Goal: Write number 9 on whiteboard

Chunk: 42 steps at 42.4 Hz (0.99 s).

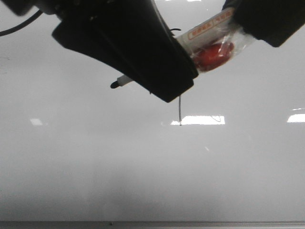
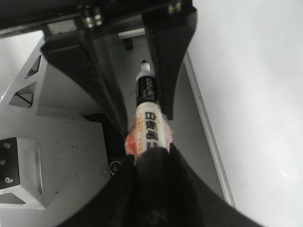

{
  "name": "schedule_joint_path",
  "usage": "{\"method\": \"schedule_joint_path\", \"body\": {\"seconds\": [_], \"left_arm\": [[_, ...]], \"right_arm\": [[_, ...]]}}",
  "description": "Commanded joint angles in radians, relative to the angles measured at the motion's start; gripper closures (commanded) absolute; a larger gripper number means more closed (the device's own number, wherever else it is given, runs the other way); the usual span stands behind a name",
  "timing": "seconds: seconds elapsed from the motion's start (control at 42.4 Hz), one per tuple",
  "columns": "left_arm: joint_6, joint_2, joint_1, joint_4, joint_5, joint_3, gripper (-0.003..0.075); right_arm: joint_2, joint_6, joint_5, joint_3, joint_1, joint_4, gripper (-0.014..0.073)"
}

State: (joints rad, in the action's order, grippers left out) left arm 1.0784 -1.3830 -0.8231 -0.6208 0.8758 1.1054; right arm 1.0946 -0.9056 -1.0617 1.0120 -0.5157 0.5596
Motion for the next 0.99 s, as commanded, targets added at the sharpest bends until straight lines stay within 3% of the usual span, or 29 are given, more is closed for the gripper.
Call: {"method": "schedule_joint_path", "body": {"seconds": [0.0,0.071,0.141,0.165,0.212,0.259,0.377,0.566,0.707,0.801,0.967], "left_arm": [[0.000,0.029,-0.006,-0.046,-0.029,0.034,0.0601],[0.000,0.029,-0.006,-0.041,-0.029,0.034,0.0617],[-0.037,0.029,-0.006,-0.013,-0.042,0.034,0.0616],[-0.067,0.031,-0.003,0.008,-0.042,0.034,0.0616],[-0.151,0.037,0.001,0.086,-0.043,0.034,0.0616],[-0.259,0.052,0.008,0.183,-0.043,0.034,0.0616],[-0.641,0.111,0.053,0.522,-0.041,0.034,0.0617],[-1.049,0.204,0.174,0.834,-0.011,0.034,0.0617],[-1.200,0.264,0.304,0.967,0.006,-0.008,0.0617],[-1.244,0.278,0.401,0.980,-0.029,-0.063,0.0617],[-1.341,0.273,0.588,0.958,-0.250,-0.170,0.0617]], "right_arm": [[-0.021,-0.010,0.030,0.031,-0.001,0.045,0.0633],[-0.021,-0.010,0.027,0.031,-0.001,0.045,0.0536],[-0.022,-0.008,0.027,0.031,0.000,0.038,0.0290],[-0.025,-0.008,0.022,0.031,0.009,0.037,0.0194],[-0.040,-0.005,0.007,0.031,0.027,0.025,0.0088],[-0.059,0.021,-0.004,0.031,0.056,0.008,0.0042],[-0.104,0.127,-0.004,0.031,0.130,-0.049,0.0047],[-0.111,0.184,-0.003,0.031,0.182,-0.070,0.0047],[-0.111,0.203,-0.001,0.031,0.188,-0.073,0.0047],[-0.111,0.203,-0.001,0.031,0.188,-0.073,0.0047],[-0.111,0.203,0.000,0.031,0.188,-0.073,0.0047]]}}
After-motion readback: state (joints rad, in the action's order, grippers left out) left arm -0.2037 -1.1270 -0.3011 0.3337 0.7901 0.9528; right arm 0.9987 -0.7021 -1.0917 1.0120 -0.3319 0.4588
